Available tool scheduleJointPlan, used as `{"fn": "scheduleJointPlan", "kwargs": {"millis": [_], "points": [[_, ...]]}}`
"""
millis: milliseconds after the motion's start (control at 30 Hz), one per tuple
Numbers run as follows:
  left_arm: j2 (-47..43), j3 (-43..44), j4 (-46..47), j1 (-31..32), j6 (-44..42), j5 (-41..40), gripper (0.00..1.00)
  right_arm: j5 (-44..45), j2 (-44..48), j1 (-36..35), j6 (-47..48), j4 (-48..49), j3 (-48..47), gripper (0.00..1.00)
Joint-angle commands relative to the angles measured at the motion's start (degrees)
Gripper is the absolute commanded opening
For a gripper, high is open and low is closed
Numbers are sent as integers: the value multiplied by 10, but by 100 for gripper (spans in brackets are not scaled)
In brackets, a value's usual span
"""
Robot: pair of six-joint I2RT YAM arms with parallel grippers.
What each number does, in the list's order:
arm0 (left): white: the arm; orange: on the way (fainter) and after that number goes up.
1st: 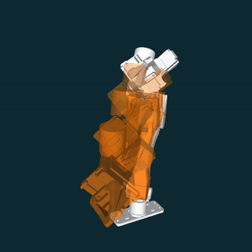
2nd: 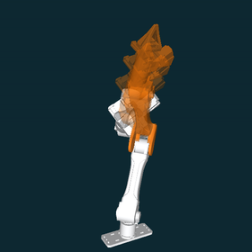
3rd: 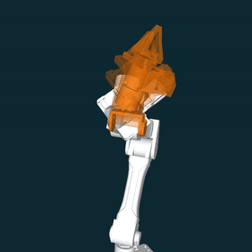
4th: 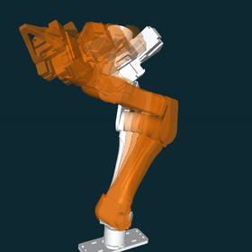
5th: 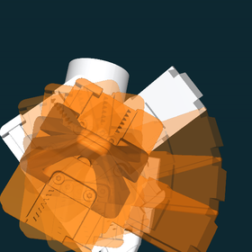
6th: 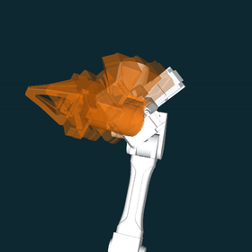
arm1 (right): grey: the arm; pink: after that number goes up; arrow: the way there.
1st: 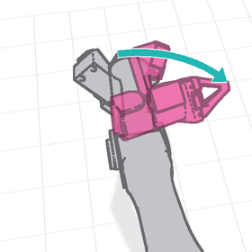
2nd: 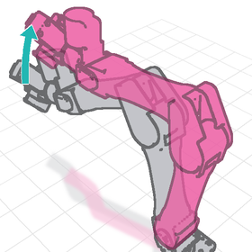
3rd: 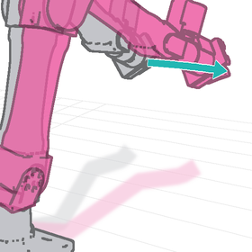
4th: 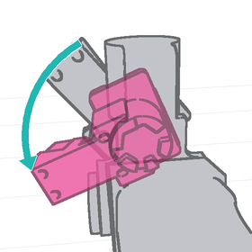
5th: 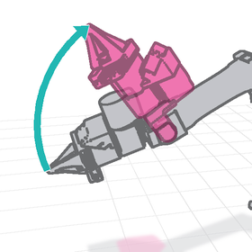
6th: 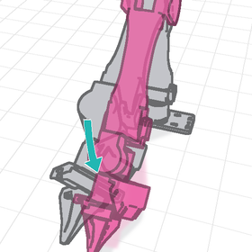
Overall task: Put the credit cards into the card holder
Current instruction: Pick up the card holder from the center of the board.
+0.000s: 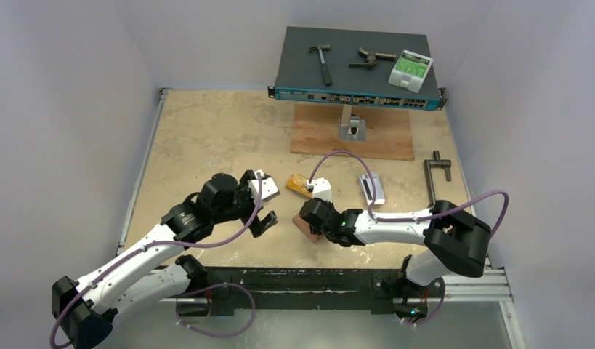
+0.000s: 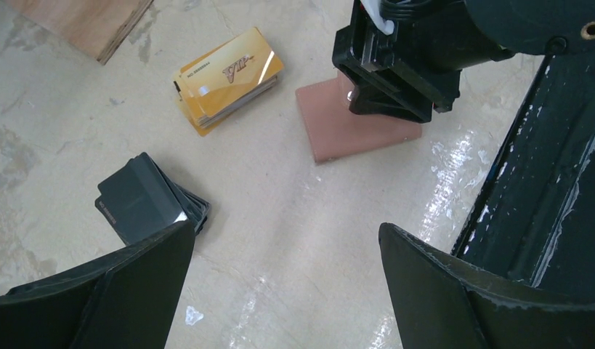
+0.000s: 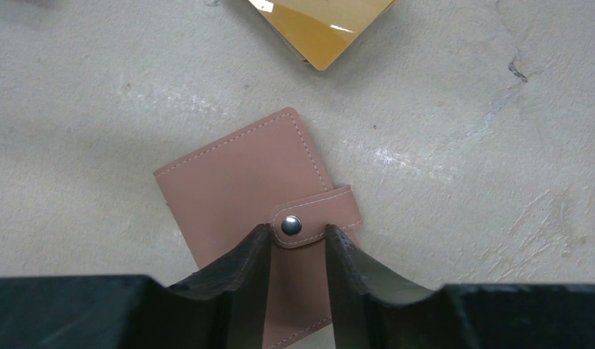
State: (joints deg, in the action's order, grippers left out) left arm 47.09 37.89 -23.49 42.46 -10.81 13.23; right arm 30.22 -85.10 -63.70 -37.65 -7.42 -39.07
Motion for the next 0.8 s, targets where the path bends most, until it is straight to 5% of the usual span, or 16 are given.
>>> {"fn": "scheduleJointPlan", "kwargs": {"millis": [0,233,367,467,533,600,767], "points": [[0,0,30,2,48,-18,100,-21,9,-4,-12,-4,-7,27],[40,16,47,2,76,8,100,-47,58,-3,-5,12,-3,4],[63,8,75,2,53,11,100,-54,81,-3,10,9,-10,2],[96,33,72,-7,59,15,100,-13,87,4,9,-55,-31,54],[107,48,71,-21,79,35,100,-25,94,25,5,-83,-33,69],[114,55,70,-29,95,46,100,-74,118,58,3,-73,-6,76],[134,54,69,-35,117,65,100,-195,156,159,4,-37,43,75]]}}
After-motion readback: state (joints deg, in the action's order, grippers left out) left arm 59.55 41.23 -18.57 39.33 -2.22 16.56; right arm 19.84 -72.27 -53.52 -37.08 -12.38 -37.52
